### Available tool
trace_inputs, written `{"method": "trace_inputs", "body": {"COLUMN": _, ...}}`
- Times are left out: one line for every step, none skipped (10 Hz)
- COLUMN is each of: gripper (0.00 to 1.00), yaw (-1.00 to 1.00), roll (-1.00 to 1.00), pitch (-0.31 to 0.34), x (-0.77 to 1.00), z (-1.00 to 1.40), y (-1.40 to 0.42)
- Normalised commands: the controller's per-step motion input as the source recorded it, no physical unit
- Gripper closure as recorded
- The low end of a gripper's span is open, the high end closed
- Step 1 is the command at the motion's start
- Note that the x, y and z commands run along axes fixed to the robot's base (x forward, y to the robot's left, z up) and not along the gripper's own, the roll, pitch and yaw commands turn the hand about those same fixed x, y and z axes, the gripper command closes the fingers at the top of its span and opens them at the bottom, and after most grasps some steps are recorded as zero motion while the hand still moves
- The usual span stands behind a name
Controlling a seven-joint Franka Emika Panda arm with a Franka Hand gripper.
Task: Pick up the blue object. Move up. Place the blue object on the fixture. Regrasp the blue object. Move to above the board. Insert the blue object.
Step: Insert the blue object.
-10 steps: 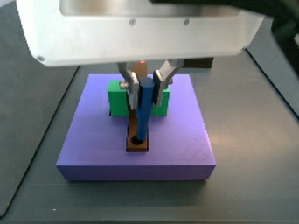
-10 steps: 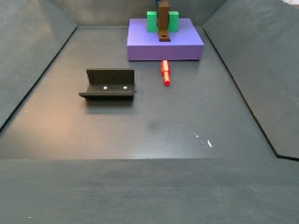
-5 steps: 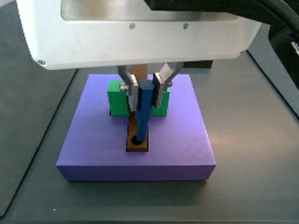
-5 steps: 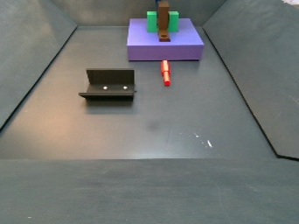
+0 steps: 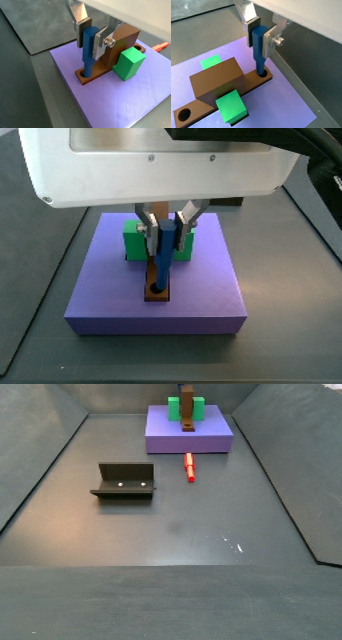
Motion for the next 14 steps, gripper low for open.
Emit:
{"method": "trace_inputs", "body": {"gripper": 1.00, "yaw": 0.00, "roll": 0.00, "pitch": 0.000, "x": -0.28, "z": 0.00, "y": 0.00}}
{"method": "trace_inputs", "body": {"gripper": 1.00, "yaw": -0.05, "roll": 0.00, "pitch": -0.007, "x": -0.36, "z": 0.00, "y": 0.00}}
{"method": "trace_inputs", "body": {"gripper": 1.00, "yaw": -0.04, "roll": 0.00, "pitch": -0.004, "x": -0.25, "z": 0.00, "y": 0.00}}
{"method": "trace_inputs", "body": {"gripper": 1.00, "yaw": 0.00, "roll": 0.00, "pitch": -0.004, "x": -0.04, "z": 0.00, "y": -0.06}}
{"method": "trace_inputs", "body": {"gripper": 1.00, "yaw": 0.00, "roll": 0.00, "pitch": 0.000, "x": 0.02, "z": -0.04, "y": -0.08}}
{"method": "trace_inputs", "body": {"gripper": 1.00, "yaw": 0.01, "roll": 0.00, "pitch": 0.000, "x": 0.08, "z": -0.10, "y": -0.09}}
{"method": "trace_inputs", "body": {"gripper": 1.00, "yaw": 0.01, "roll": 0.00, "pitch": 0.000, "x": 0.09, "z": -0.13, "y": -0.06}}
{"method": "trace_inputs", "body": {"gripper": 1.00, "yaw": 0.01, "roll": 0.01, "pitch": 0.000, "x": 0.11, "z": -0.10, "y": 0.00}}
{"method": "trace_inputs", "body": {"gripper": 1.00, "yaw": 0.04, "roll": 0.03, "pitch": 0.000, "x": 0.18, "z": -0.06, "y": 0.00}}
{"method": "trace_inputs", "body": {"gripper": 1.00, "yaw": 0.06, "roll": 0.02, "pitch": 0.020, "x": 0.31, "z": 0.00, "y": 0.00}}
{"method": "trace_inputs", "body": {"gripper": 1.00, "yaw": 0.07, "roll": 0.00, "pitch": 0.000, "x": 0.21, "z": -0.01, "y": 0.00}}
{"method": "trace_inputs", "body": {"gripper": 1.00, "yaw": 0.03, "roll": 0.00, "pitch": 0.000, "x": 0.09, "z": -0.04, "y": 0.00}}
{"method": "trace_inputs", "body": {"gripper": 1.00, "yaw": 0.00, "roll": 0.02, "pitch": -0.004, "x": 0.00, "z": -0.14, "y": 0.00}}
{"method": "trace_inputs", "body": {"gripper": 1.00, "yaw": 0.00, "roll": 0.02, "pitch": -0.011, "x": 0.00, "z": -0.17, "y": 0.00}}
